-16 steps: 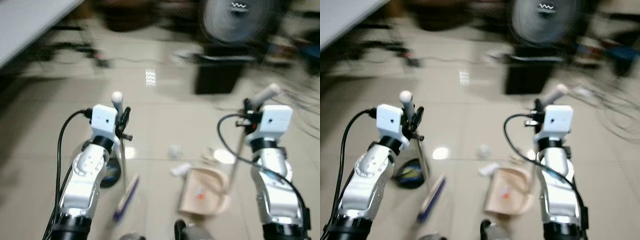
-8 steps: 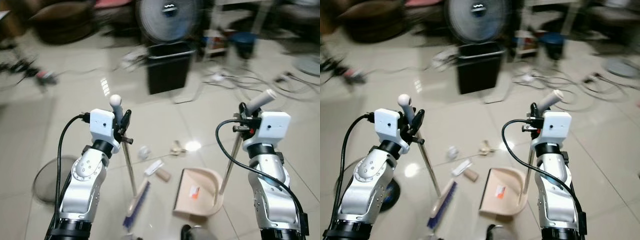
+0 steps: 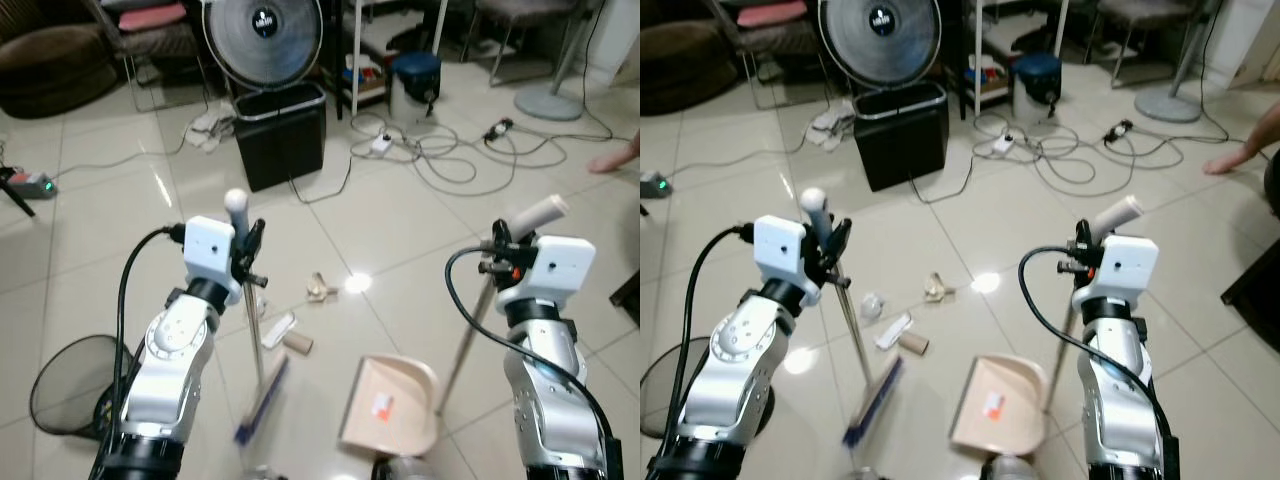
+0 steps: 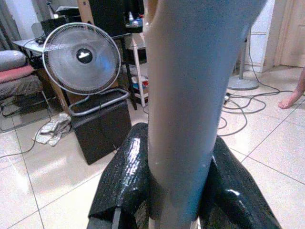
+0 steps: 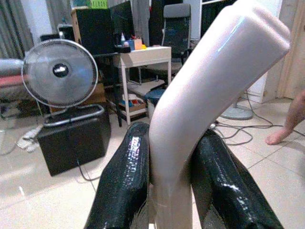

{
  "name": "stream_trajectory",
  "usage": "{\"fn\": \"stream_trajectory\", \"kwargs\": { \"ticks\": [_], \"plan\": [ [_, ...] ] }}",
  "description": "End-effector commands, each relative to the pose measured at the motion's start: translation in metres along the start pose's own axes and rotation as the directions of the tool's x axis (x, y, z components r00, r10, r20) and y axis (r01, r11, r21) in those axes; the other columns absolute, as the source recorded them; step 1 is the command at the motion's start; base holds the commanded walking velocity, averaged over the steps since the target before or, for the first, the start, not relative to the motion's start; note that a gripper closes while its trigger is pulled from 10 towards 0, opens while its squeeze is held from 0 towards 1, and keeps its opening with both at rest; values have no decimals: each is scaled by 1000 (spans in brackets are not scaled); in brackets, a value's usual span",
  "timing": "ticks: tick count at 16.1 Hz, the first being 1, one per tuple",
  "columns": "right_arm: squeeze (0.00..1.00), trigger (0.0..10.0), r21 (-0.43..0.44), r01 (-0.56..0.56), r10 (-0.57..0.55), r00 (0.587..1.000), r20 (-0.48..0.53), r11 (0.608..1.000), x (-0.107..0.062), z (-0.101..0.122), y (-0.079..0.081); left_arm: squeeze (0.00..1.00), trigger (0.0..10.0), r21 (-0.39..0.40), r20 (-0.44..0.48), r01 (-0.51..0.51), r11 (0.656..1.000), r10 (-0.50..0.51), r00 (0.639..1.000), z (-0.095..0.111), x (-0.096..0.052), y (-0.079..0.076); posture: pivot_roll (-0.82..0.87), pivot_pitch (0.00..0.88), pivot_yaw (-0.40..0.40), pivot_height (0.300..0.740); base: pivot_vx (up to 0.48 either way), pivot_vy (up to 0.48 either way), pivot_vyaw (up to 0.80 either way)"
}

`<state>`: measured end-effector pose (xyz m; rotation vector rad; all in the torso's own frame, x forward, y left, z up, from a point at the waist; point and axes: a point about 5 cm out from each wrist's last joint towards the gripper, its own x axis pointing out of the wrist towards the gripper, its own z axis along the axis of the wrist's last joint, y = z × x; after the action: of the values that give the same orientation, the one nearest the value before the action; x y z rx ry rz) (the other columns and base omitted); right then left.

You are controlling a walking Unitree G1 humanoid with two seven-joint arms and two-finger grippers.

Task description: Sweep floor

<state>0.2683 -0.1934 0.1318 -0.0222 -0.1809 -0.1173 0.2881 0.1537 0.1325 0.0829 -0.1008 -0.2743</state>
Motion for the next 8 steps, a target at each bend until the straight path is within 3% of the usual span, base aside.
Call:
{"fn": "stream_trajectory", "kwargs": {
  "ticks": [1, 8],
  "plan": [
    [0, 10000, 9, -17, 16, 998, 61, 1000, 4, 10, 5, 0, 10000, 13, 33, -9, 1000, 8, 999, 7, 2, 4, -19, 83, 61, 740, 0, 0, 0],
    [0, 10000, -6, -14, 14, 997, 70, 1000, 6, 9, 4, 0, 10000, 22, 24, 2, 1000, -3, 1000, 6, 4, 5, -16, 77, 68, 740, 0, 0, 0]
  ]
}}
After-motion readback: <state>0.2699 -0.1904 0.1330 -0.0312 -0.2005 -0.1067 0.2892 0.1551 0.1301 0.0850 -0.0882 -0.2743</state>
